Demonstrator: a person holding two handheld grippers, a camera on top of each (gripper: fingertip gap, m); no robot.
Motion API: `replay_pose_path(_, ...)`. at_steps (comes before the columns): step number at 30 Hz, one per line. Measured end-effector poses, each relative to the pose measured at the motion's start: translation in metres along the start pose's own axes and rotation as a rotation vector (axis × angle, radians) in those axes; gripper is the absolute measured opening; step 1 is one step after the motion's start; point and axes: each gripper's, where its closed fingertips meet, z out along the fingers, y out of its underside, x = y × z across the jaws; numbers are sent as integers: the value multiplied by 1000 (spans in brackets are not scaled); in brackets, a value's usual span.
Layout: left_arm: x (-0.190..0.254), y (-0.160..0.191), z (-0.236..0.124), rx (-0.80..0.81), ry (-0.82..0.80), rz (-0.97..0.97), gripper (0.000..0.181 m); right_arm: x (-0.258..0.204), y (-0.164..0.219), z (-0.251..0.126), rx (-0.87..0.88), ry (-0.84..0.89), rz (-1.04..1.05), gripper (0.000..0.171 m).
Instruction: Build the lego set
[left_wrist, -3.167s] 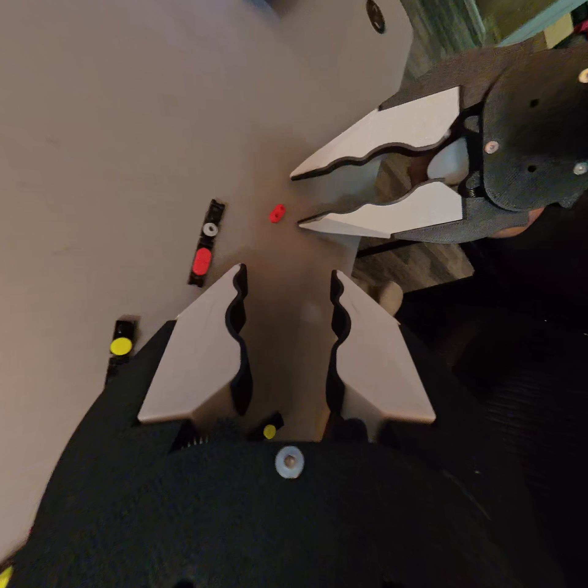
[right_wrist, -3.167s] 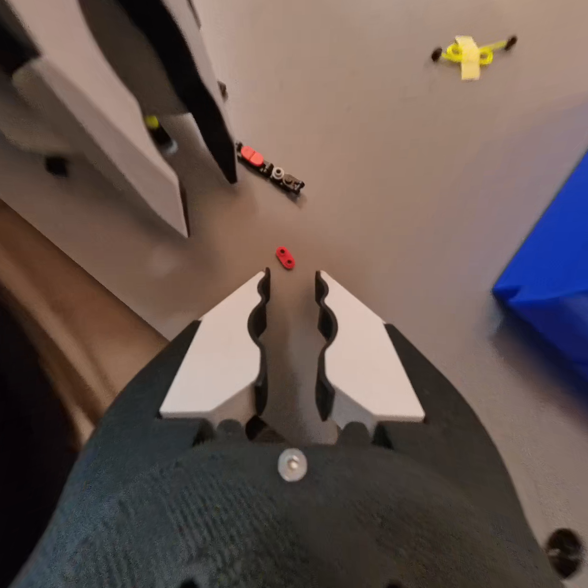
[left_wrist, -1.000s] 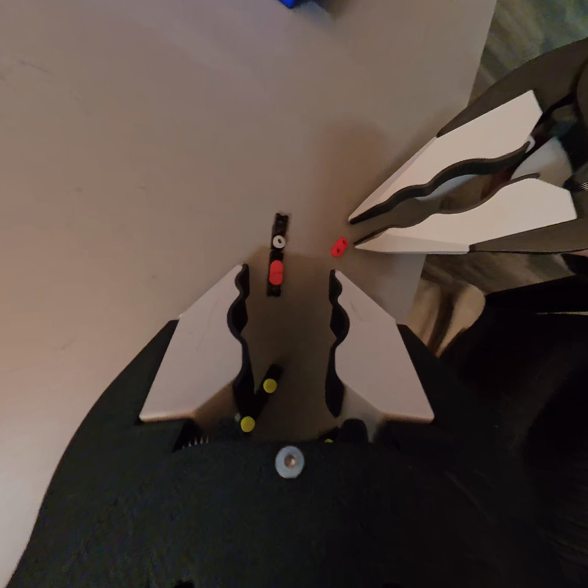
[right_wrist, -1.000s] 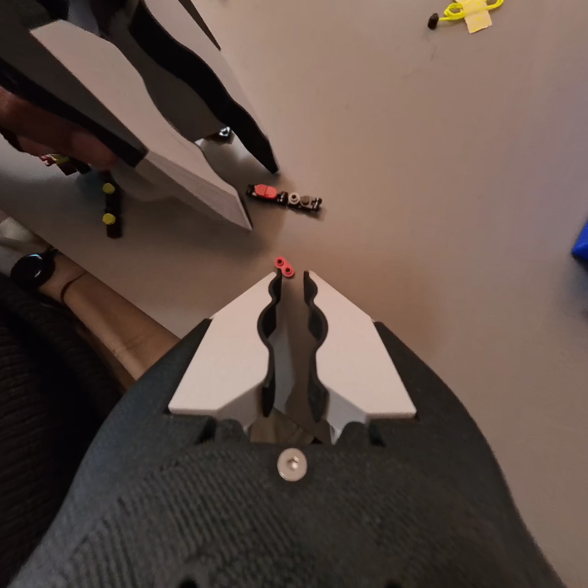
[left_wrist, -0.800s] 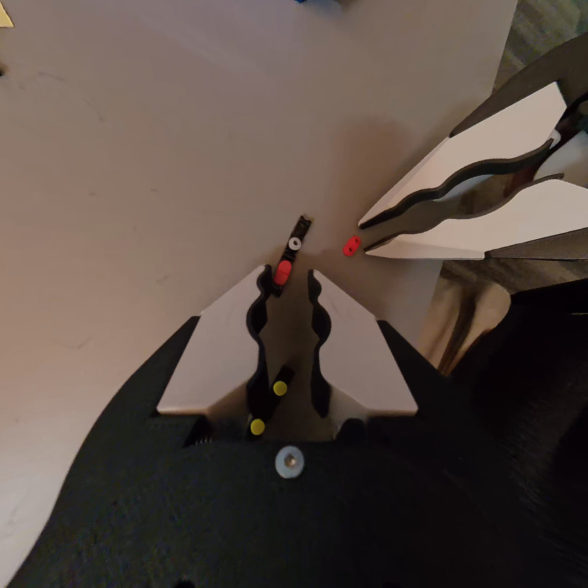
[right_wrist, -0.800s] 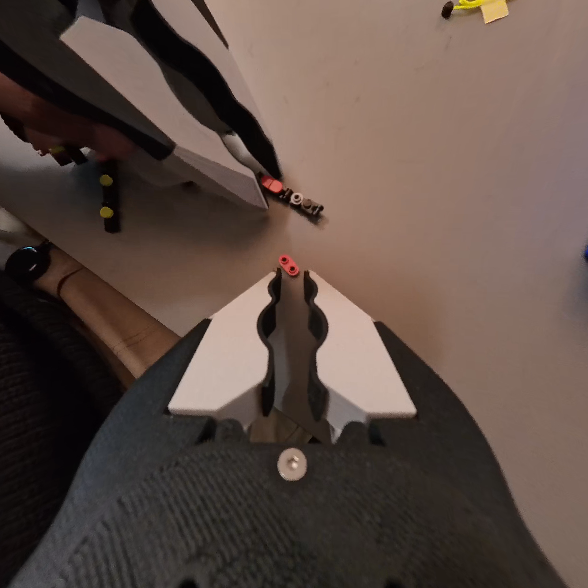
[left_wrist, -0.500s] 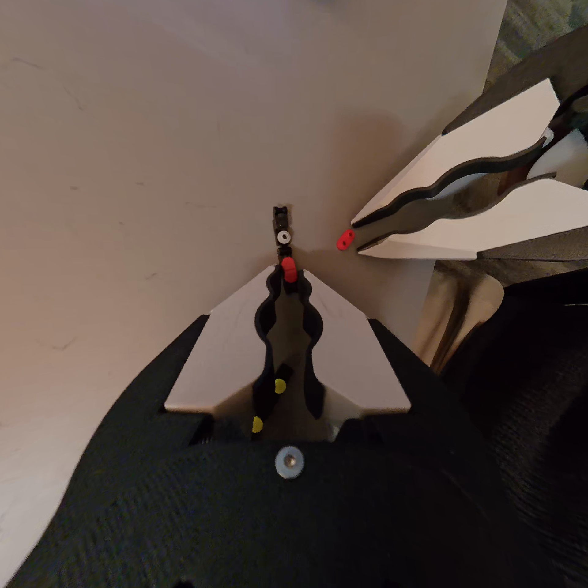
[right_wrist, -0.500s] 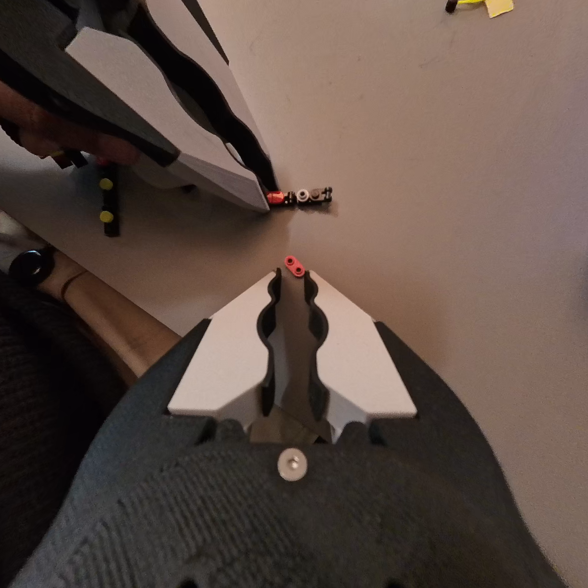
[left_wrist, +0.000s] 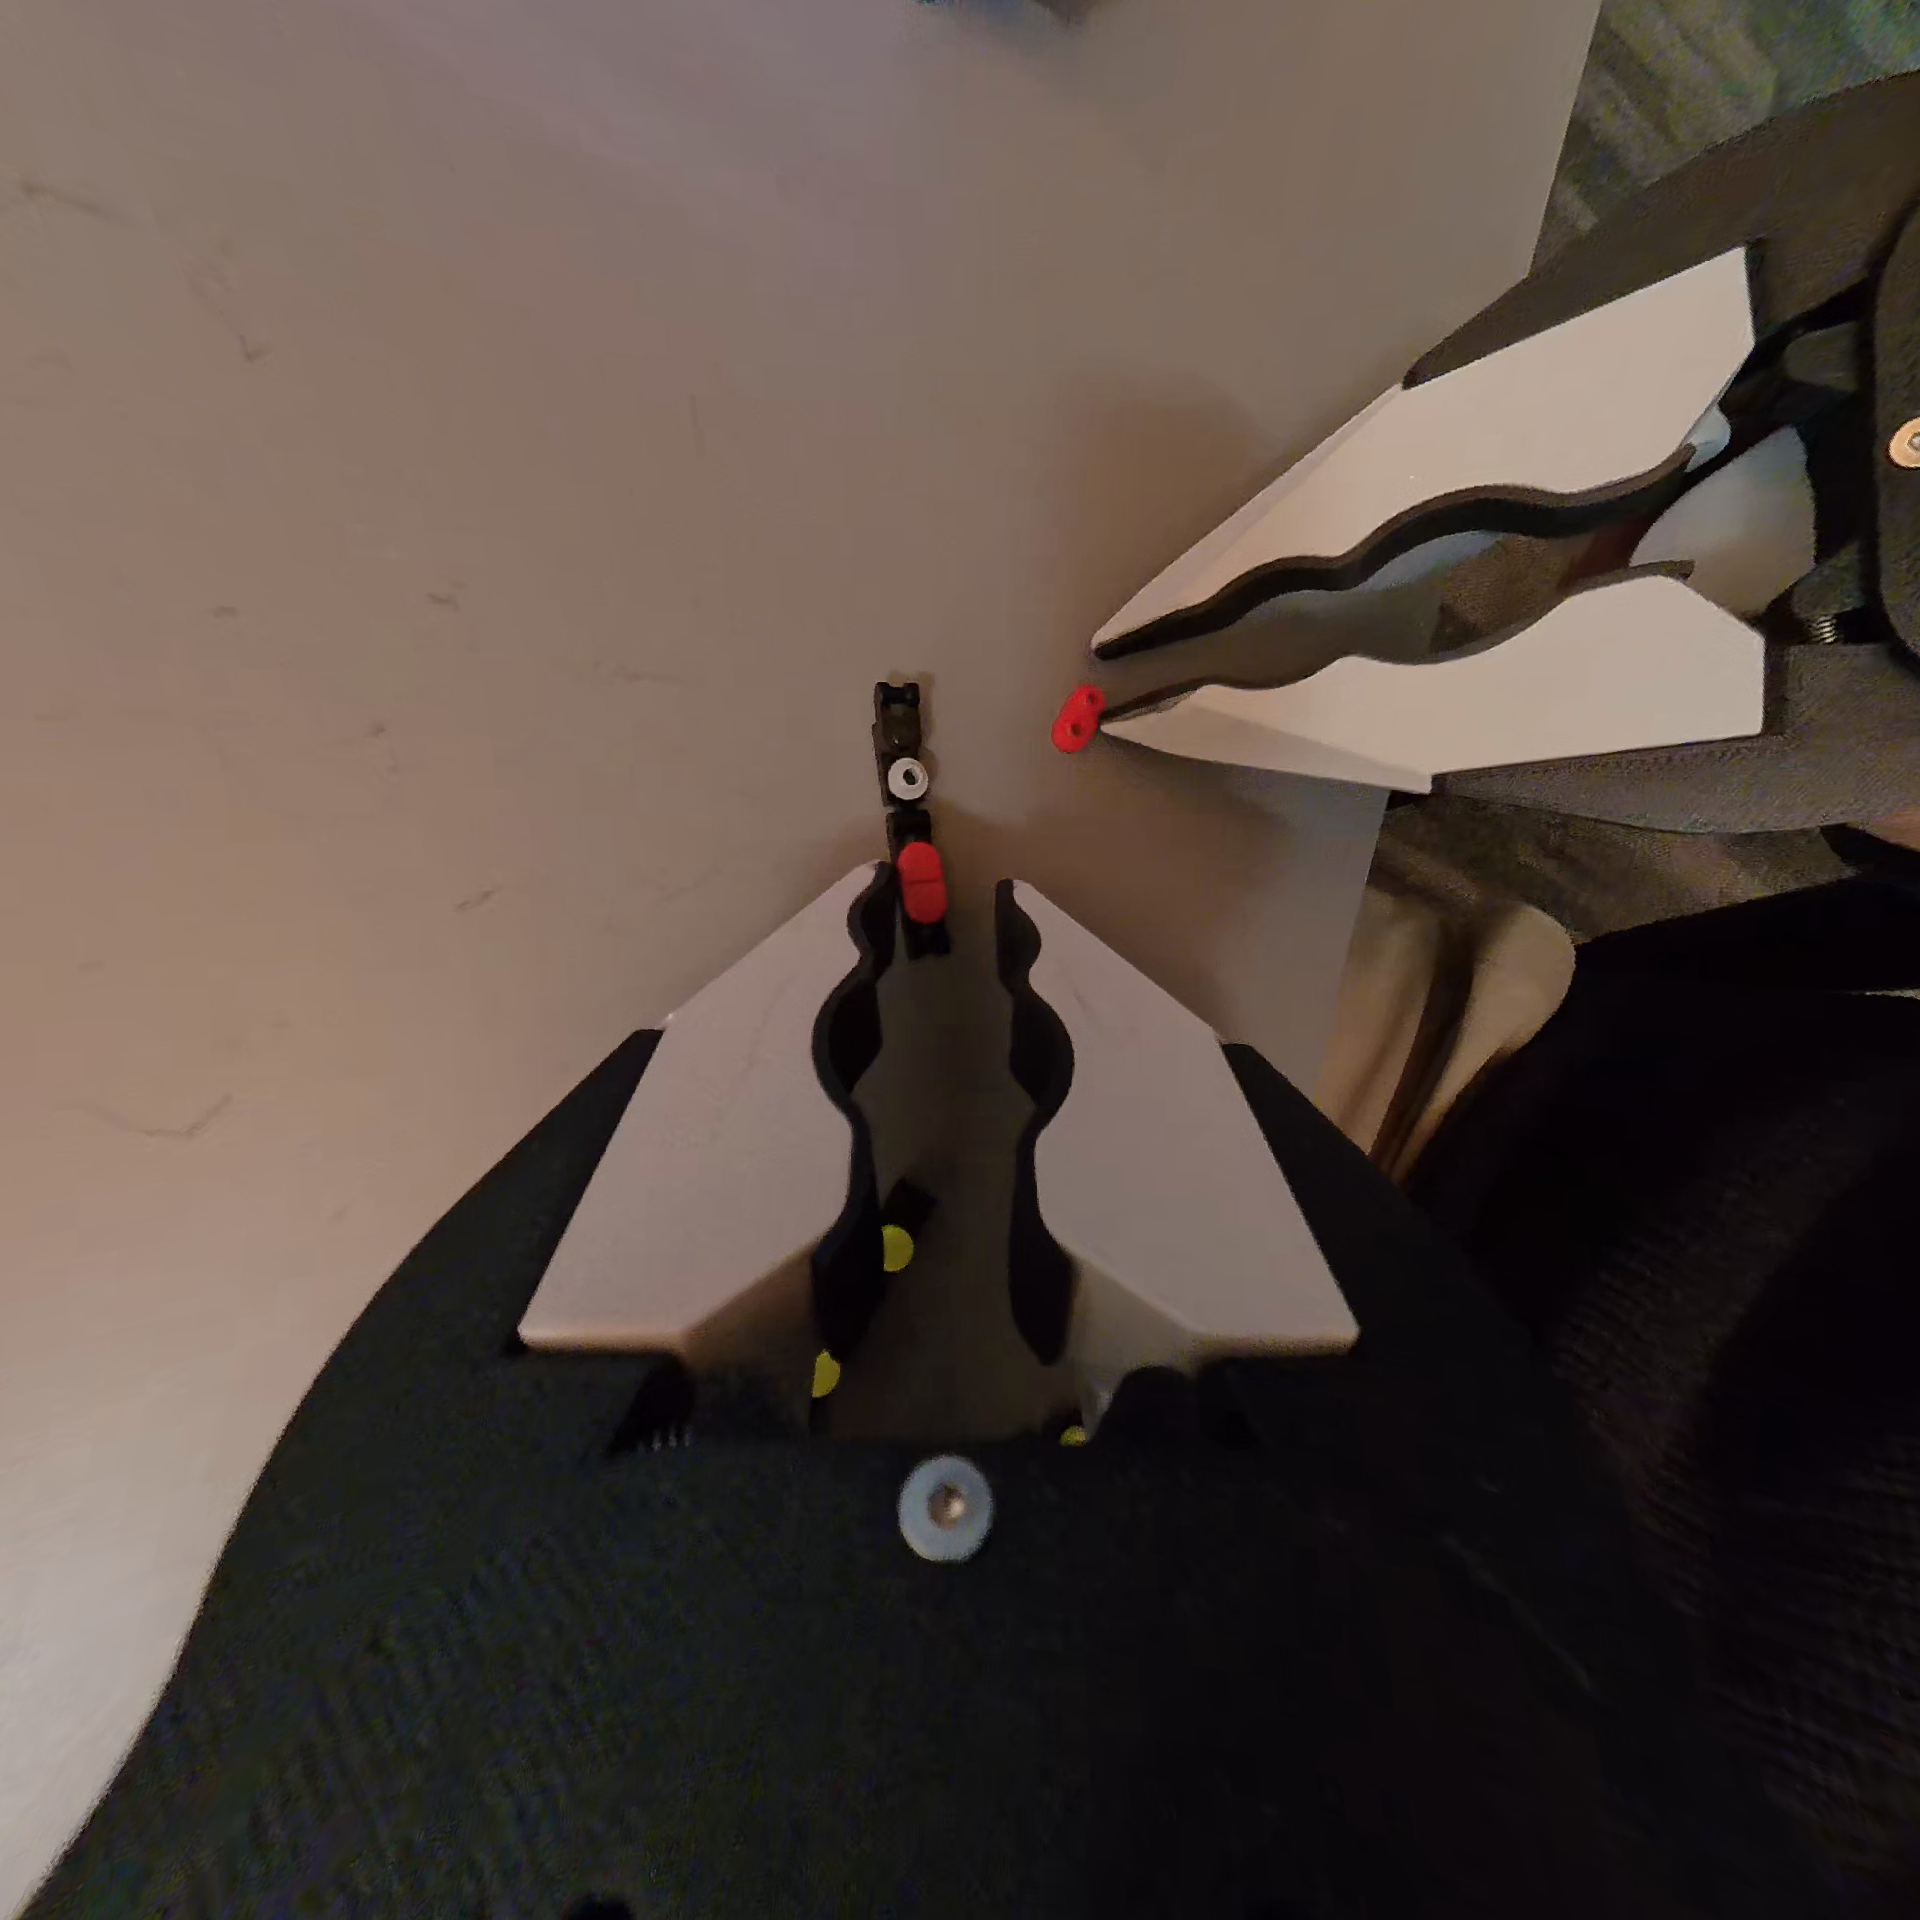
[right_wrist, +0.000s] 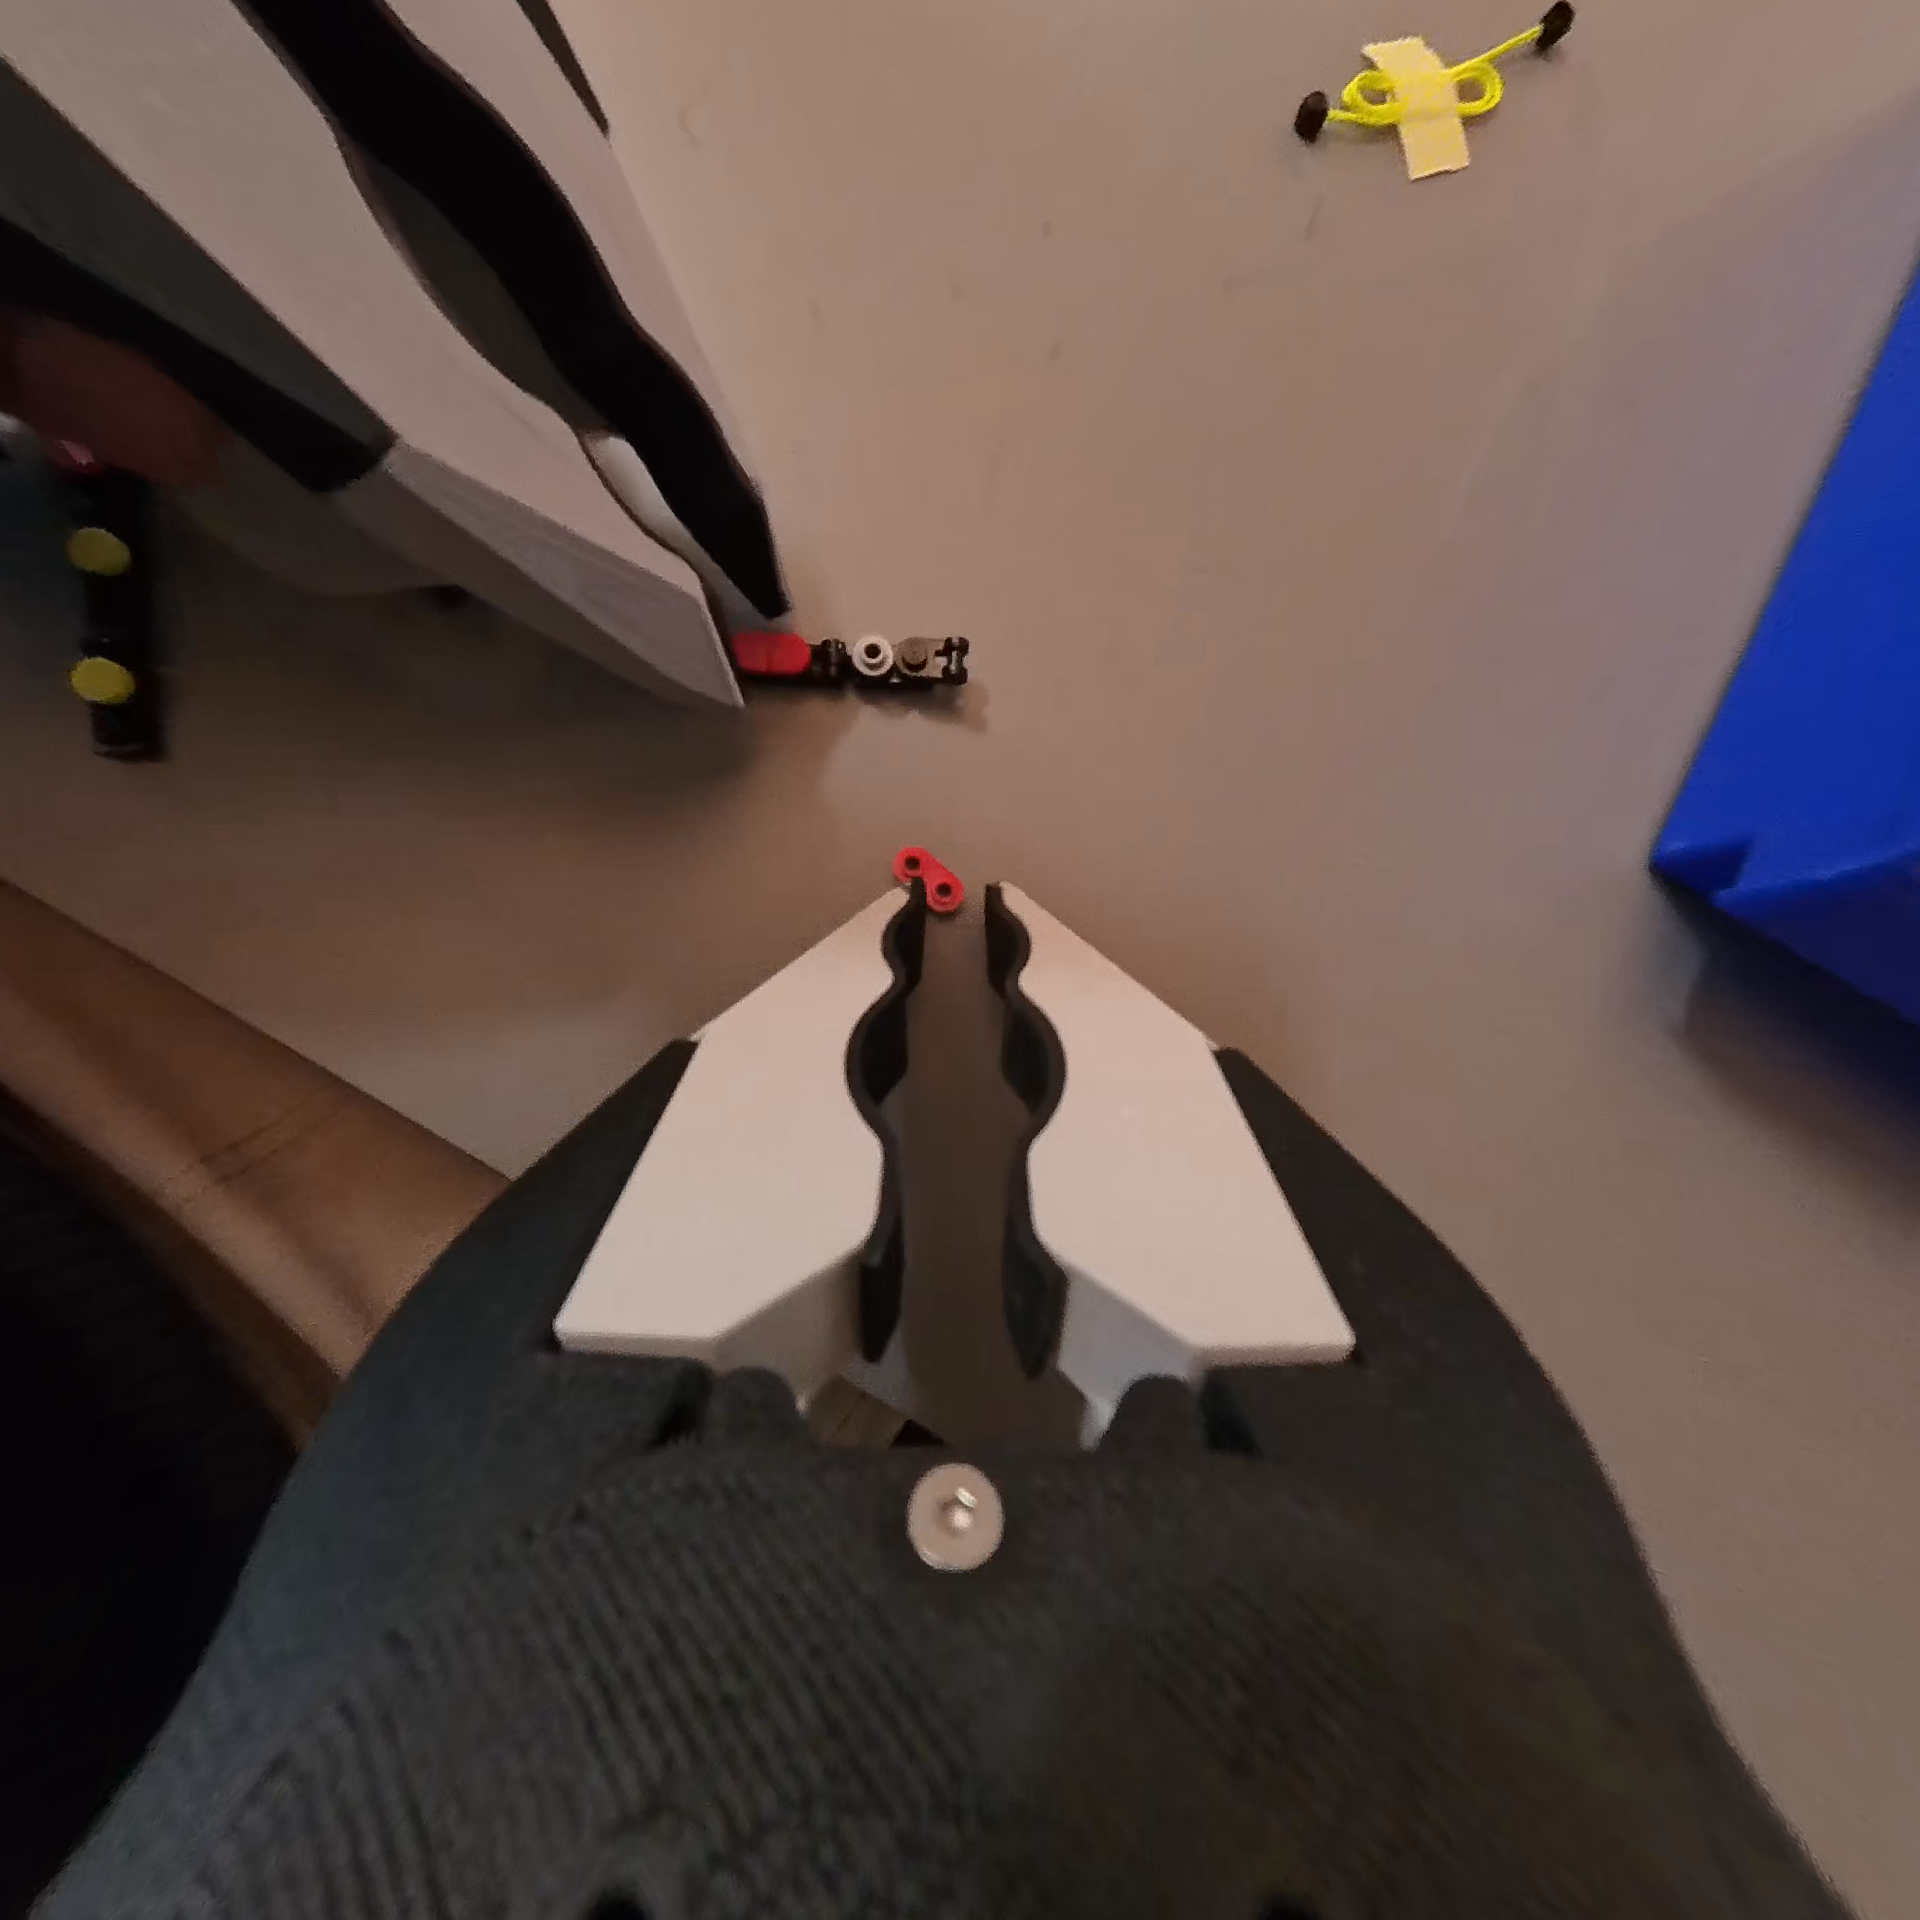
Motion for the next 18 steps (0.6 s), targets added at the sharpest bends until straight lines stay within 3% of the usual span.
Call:
replay_pose_path(10,12,-8,-36,119,39,-17,22,-14,7,-5,2,-99,131,5)
replay_pose_path(18,54,3,-97,449,391,-214,25,-6,-3,7,26,-96,127,11)
